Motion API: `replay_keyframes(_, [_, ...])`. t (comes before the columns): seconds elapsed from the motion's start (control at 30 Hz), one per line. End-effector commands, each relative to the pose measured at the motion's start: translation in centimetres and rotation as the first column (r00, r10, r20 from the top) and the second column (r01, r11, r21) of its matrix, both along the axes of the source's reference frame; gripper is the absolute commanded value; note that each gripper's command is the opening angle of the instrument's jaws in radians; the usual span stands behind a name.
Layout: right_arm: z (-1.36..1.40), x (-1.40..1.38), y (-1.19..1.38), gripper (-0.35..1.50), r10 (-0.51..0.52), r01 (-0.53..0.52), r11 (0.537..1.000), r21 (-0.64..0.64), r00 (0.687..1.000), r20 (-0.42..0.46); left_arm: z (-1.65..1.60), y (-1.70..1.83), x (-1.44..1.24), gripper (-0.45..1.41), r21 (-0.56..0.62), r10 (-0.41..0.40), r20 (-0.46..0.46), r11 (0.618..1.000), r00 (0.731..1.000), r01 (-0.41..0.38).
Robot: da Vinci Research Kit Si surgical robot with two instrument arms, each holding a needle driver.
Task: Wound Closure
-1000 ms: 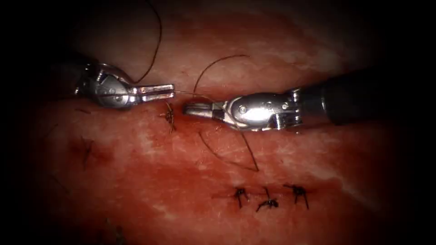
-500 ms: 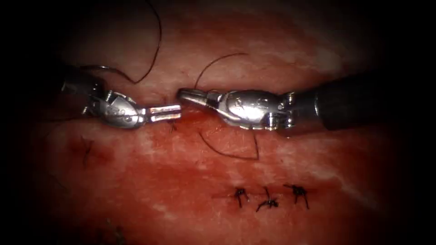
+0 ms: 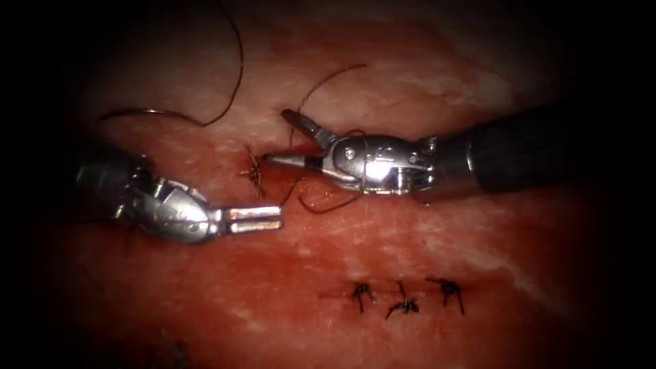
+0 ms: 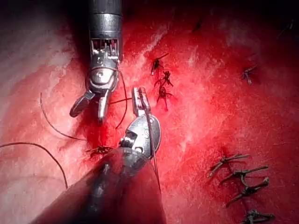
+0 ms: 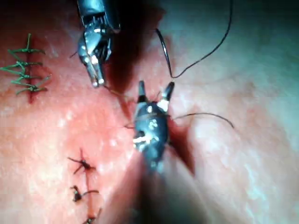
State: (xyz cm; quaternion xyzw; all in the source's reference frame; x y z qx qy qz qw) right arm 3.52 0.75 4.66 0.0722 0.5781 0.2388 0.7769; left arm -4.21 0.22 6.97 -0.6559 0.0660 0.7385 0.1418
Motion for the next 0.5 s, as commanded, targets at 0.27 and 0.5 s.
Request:
replay_keyframes(0.27, [0.07,0.19,-0.35,1.04,-0.151,0.151,0.988,0.027,0.989,-0.008,-0.16,0.46,-0.16,-0.45,0.005,0.001,0.004,1.000,1.000,-0.001])
replay_keyframes(0.5, [0.07,0.21,-0.51,0.98,-0.229,0.231,0.972,0.051,0.973,-0.041,-0.04,0.74,-0.20,-0.45,0.018,0.054,-0.010,0.998,0.998,-0.054])
